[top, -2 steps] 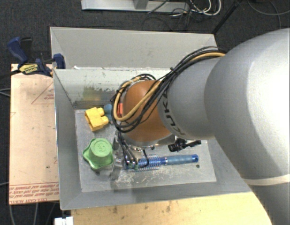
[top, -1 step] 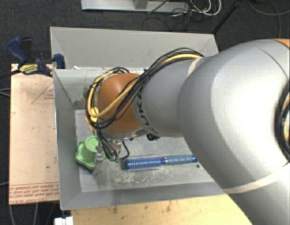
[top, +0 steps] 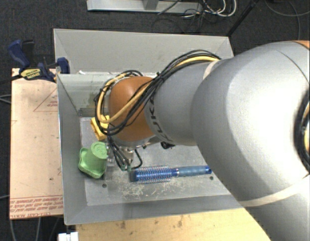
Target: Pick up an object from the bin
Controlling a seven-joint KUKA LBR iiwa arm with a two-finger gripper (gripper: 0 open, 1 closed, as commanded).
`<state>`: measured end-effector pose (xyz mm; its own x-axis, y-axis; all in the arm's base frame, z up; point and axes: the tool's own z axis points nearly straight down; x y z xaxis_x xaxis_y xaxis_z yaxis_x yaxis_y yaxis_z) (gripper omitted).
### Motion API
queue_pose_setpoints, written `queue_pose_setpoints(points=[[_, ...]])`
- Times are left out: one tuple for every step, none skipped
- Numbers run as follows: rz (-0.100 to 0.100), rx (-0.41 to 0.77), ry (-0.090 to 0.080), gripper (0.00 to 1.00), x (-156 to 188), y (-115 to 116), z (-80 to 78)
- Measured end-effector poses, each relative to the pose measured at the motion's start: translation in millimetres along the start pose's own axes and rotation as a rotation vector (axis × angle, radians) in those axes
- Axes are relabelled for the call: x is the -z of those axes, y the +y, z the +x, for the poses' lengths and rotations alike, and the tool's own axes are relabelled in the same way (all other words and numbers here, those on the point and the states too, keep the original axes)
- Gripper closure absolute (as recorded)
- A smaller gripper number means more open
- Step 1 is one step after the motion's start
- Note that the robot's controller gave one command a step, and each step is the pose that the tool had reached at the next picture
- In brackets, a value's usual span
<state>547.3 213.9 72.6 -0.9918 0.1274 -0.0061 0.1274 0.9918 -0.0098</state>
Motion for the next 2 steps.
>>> queue_pose_setpoints(points=[[-0.015,-0.037,-0.002,1.00,128,-7,12.5],[-0.006,-0.224,0.011,1.00,81,-73,29.0]])
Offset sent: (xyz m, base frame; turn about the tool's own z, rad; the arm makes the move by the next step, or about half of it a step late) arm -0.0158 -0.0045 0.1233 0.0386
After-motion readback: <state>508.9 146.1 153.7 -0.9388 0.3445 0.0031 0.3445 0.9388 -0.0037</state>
